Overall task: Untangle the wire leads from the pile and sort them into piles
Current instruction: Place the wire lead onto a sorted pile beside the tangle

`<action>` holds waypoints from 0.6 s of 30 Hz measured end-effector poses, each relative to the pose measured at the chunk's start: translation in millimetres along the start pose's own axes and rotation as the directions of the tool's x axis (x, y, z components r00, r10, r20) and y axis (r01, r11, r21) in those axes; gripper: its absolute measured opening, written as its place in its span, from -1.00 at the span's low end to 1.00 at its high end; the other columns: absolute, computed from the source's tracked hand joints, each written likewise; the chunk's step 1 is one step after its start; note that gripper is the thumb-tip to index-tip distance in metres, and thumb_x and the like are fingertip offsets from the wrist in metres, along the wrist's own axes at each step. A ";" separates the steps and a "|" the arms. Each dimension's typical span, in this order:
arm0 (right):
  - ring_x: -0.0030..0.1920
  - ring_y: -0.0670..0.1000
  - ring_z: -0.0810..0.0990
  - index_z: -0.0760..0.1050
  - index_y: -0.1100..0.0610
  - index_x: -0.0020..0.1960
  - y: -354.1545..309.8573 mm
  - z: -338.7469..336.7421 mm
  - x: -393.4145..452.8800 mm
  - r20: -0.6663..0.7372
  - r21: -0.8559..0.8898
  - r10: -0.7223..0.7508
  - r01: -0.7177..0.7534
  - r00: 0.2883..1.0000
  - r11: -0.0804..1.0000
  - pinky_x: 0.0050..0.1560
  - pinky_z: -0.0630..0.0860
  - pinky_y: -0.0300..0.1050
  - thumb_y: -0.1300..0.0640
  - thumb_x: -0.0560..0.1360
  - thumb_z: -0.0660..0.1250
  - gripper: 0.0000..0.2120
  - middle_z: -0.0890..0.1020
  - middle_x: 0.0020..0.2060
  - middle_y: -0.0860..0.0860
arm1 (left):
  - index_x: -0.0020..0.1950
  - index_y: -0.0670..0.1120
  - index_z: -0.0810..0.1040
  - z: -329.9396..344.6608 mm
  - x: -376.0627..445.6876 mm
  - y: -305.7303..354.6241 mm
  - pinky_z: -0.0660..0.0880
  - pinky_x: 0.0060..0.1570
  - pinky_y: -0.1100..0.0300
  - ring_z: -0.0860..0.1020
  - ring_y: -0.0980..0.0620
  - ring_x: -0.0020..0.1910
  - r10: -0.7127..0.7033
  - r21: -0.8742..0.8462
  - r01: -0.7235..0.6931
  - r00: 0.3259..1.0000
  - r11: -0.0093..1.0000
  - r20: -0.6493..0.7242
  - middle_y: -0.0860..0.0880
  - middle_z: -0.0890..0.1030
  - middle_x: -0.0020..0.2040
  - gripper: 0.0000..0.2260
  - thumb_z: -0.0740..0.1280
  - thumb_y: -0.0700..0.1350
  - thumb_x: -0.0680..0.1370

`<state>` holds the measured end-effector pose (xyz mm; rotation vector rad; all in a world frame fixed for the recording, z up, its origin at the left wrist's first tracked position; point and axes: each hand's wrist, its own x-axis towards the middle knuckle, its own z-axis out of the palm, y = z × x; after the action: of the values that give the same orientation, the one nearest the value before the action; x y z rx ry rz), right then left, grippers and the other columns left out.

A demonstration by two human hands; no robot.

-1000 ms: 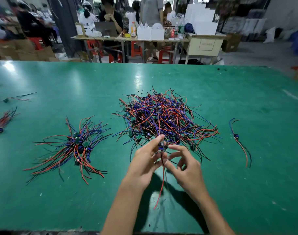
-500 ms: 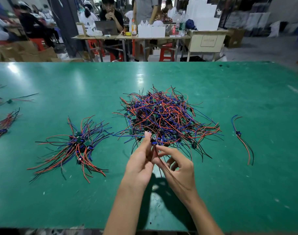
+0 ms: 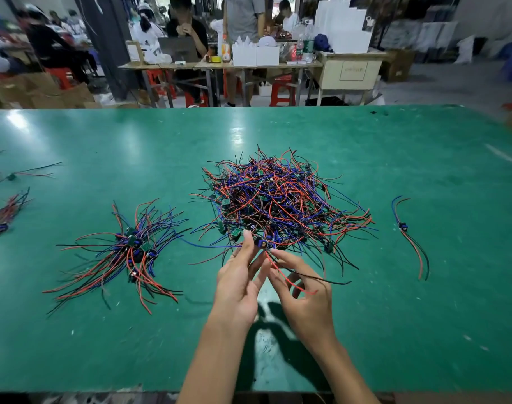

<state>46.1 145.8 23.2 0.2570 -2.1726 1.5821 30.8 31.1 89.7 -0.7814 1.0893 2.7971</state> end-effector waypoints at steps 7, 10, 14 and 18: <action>-0.23 -0.15 0.60 0.59 -0.23 0.21 -11.8 5.0 -7.2 0.100 0.265 0.193 -0.213 0.976 0.940 -0.23 0.55 -0.23 -0.01 0.47 0.44 -0.68 0.71 0.04 -0.17 | -0.14 -0.08 0.51 -6.6 -0.9 -14.2 0.55 -0.39 0.33 0.63 0.12 -0.36 0.170 0.090 -0.164 0.983 0.982 -0.064 -0.04 0.65 -0.24 -0.81 0.50 -0.09 0.50; -0.30 -0.14 0.58 0.69 -0.08 0.10 -16.0 9.1 -3.0 0.102 0.481 0.367 -0.369 0.925 0.796 -0.30 0.49 -0.28 0.07 0.48 0.52 -0.79 0.75 -0.11 0.00 | -0.17 -0.11 0.51 -10.8 -2.9 -20.1 0.54 -0.39 0.31 0.59 0.11 -0.40 0.239 0.104 -0.231 0.968 0.967 -0.076 -0.02 0.62 -0.30 -0.81 0.52 -0.13 0.48; -0.34 -0.10 0.59 0.70 0.17 0.02 -18.9 6.8 4.8 0.142 0.685 0.538 -0.475 0.831 0.553 -0.36 0.52 -0.29 0.12 0.41 0.49 -0.78 0.74 -0.17 0.15 | -0.16 -0.13 0.58 -18.2 -2.7 -24.8 0.50 -0.35 0.37 0.52 0.17 -0.41 0.335 0.208 -0.307 0.935 0.929 -0.117 -0.04 0.66 -0.27 -0.83 0.55 -0.12 0.45; -0.25 -0.10 0.70 0.63 0.21 0.08 -20.4 4.8 7.4 0.257 0.759 0.590 -0.538 0.765 0.366 -0.24 0.60 -0.33 0.17 0.36 0.48 -0.69 0.72 -0.20 0.08 | -0.08 -0.12 0.59 -25.6 -4.0 -27.8 0.51 -0.32 0.36 0.53 0.13 -0.40 0.362 0.236 -0.330 0.926 0.914 -0.109 -0.11 0.72 -0.23 -0.81 0.56 -0.11 0.44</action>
<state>46.5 135.3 42.8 -0.3524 -1.3412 2.8920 51.5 36.1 58.2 -0.8622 1.6775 2.8556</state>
